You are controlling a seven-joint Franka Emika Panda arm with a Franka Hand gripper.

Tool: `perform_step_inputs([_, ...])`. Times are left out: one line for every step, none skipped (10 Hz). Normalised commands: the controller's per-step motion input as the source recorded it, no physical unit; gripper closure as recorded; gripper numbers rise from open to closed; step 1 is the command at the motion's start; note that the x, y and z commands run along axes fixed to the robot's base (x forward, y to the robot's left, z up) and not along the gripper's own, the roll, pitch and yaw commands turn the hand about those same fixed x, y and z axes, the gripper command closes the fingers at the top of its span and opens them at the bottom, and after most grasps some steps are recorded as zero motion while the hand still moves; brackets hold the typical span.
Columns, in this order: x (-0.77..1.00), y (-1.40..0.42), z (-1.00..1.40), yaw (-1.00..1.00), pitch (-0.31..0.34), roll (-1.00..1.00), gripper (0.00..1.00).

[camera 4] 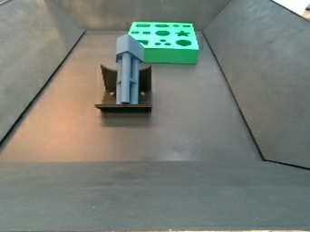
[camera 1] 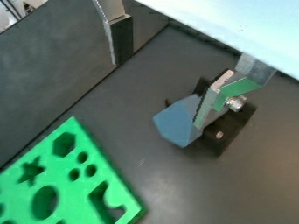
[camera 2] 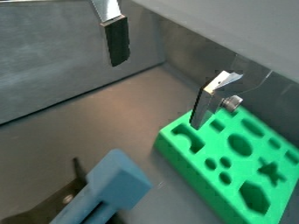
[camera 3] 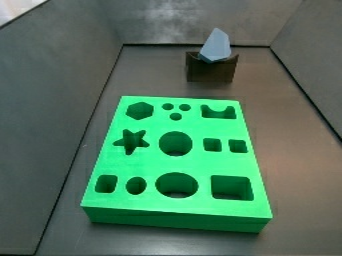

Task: Pick up the 3 prong object. Move up. Place the 3 prong object on the fixture. Regrasp the 3 prong object. Move to above the board. Insert the 3 prong object.
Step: Regrasp the 3 prong object.

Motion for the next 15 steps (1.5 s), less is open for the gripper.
perform_step_inputs([0.0, -0.02, 0.01, 0.02, 0.039, 1.0, 0.0])
perform_step_inputs([0.01, -0.02, 0.0, 0.02, 0.037, 1.0, 0.0])
perform_step_inputs([0.01, -0.02, 0.01, 0.02, 0.036, 1.0, 0.0])
perform_step_inputs([0.01, -0.02, 0.01, 0.02, 0.042, 1.0, 0.0])
perform_step_inputs([0.01, -0.02, 0.01, 0.03, 0.045, 1.0, 0.0])
perform_step_inputs([0.02, -0.02, 0.0, 0.03, 0.054, 1.0, 0.0])
perform_step_inputs([0.03, -0.02, 0.0, 0.03, 0.063, 1.0, 0.0])
perform_step_inputs([0.05, -0.03, 0.0, 0.04, 0.077, 1.0, 0.0])
perform_step_inputs([0.06, -0.03, 0.0, 0.04, 0.085, 1.0, 0.0])
perform_step_inputs([0.08, -0.03, 0.0, 0.05, 0.105, 1.0, 0.0])
perform_step_inputs([0.09, -0.04, 0.0, 0.06, 0.131, 1.0, 0.0])
perform_step_inputs([0.11, -0.04, 0.0, 0.08, 0.155, 1.0, 0.0])
perform_step_inputs([0.11, -0.05, -0.01, 0.09, 0.177, 1.0, 0.0])
perform_step_inputs([0.11, -0.05, -0.01, 0.12, 0.198, 1.0, 0.0])
perform_step_inputs([0.11, -0.05, 0.0, 0.14, 0.211, 1.0, 0.0])
